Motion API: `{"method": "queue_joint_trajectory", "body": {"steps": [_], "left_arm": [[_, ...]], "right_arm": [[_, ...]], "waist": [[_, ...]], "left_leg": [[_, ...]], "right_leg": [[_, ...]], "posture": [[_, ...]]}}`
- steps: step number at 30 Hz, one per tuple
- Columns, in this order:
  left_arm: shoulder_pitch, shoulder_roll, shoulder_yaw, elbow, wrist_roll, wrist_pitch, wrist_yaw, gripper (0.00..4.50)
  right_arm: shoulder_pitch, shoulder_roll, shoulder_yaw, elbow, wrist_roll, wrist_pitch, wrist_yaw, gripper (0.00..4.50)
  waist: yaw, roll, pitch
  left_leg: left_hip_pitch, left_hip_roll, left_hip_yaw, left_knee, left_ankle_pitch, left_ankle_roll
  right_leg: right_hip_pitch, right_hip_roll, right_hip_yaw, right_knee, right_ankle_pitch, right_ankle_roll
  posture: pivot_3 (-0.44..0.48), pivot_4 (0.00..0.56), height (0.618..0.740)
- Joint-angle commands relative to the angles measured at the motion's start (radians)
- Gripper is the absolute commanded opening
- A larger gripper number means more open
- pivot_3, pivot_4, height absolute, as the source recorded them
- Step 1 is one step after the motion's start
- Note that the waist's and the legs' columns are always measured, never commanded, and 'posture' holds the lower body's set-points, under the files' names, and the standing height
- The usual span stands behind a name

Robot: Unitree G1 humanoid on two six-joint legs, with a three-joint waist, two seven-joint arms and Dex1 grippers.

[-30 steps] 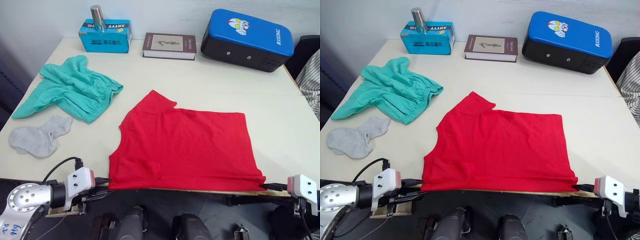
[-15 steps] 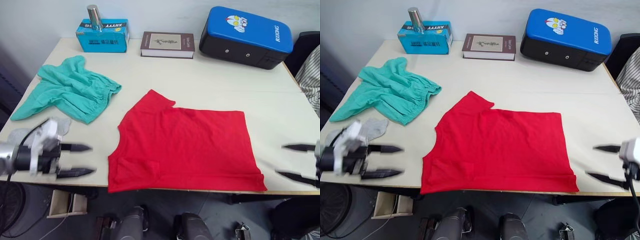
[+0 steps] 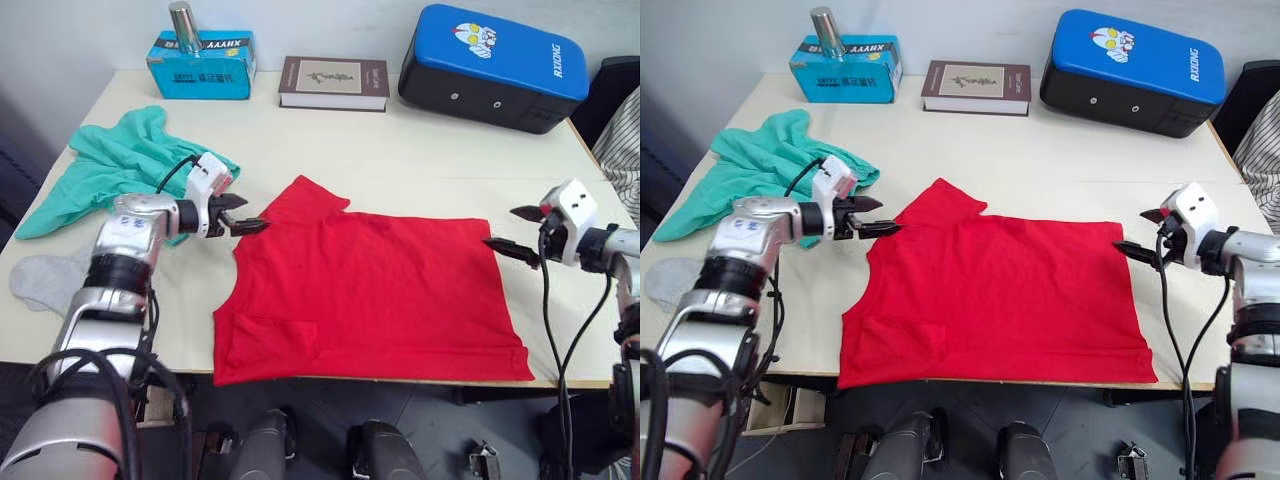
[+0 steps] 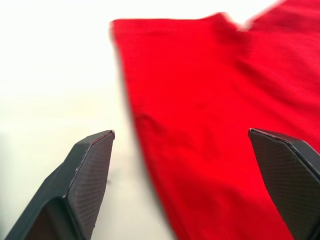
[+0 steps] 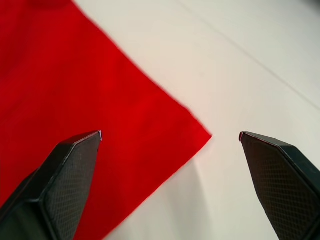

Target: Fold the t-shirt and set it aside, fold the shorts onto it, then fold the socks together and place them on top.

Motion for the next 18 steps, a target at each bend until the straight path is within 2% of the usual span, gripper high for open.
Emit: {"method": "queue_joint_trajectory", "body": {"steps": [1,3,8,12,17,18], "left_arm": [[-0.093,-0.047,0.029,0.186,0.047,-0.064,0.066,4.49],[-0.127,-0.074,0.024,0.256,0.08,-0.097,0.094,4.49],[-0.183,-0.129,0.053,0.363,0.122,-0.126,0.191,4.49],[-0.196,-0.161,0.089,0.388,0.122,-0.109,0.173,4.49],[-0.184,-0.183,0.114,0.397,0.138,-0.103,0.167,4.49],[-0.184,-0.186,0.122,0.397,0.136,-0.097,0.163,4.31]], "right_arm": [[-0.068,0.017,0.068,0.107,-0.115,0.013,-0.116,4.5],[-0.097,0.026,0.105,0.157,-0.171,0.004,-0.178,4.5],[-0.153,0.07,0.059,0.235,-0.139,0.049,-0.204,4.5],[-0.177,0.083,0.028,0.264,-0.122,0.067,-0.212,4.5],[-0.208,0.11,-0.002,0.278,-0.107,0.14,-0.157,4.5],[-0.211,0.117,-0.003,0.279,-0.108,0.154,-0.148,4.5]], "waist": [[-0.008,-0.001,0.001],[-0.012,-0.002,0.001],[-0.015,-0.003,0.002],[-0.017,-0.003,0.002],[-0.017,-0.003,0.002],[-0.017,-0.003,0.002]], "left_leg": [[0.0,0.0,-0.001,0.001,0.0,0.0],[0.0,0.0,-0.001,0.001,0.0,0.0],[0.0,-0.001,-0.002,0.004,0.0,0.0],[0.0,0.0,-0.002,0.005,0.0,0.0],[0.0,0.0,-0.002,0.005,0.0,0.0],[0.0,0.0,-0.002,0.005,0.0,0.0]], "right_leg": [[0.0,0.0,-0.001,0.001,0.0,0.0],[0.0,-0.001,0.0,0.003,0.0,0.0],[0.0,-0.001,-0.001,0.005,0.0,0.0],[0.0,-0.001,-0.001,0.008,0.0,0.0],[0.0,-0.001,0.0,0.008,0.0,0.0],[0.0,-0.001,0.0,0.009,0.0,0.0]], "posture": [[0.0,0.15,0.74],[0.0,0.15,0.74],[0.0,0.15,0.74],[0.0,0.15,0.74],[0.0,0.15,0.74],[0.0,0.15,0.74]]}}
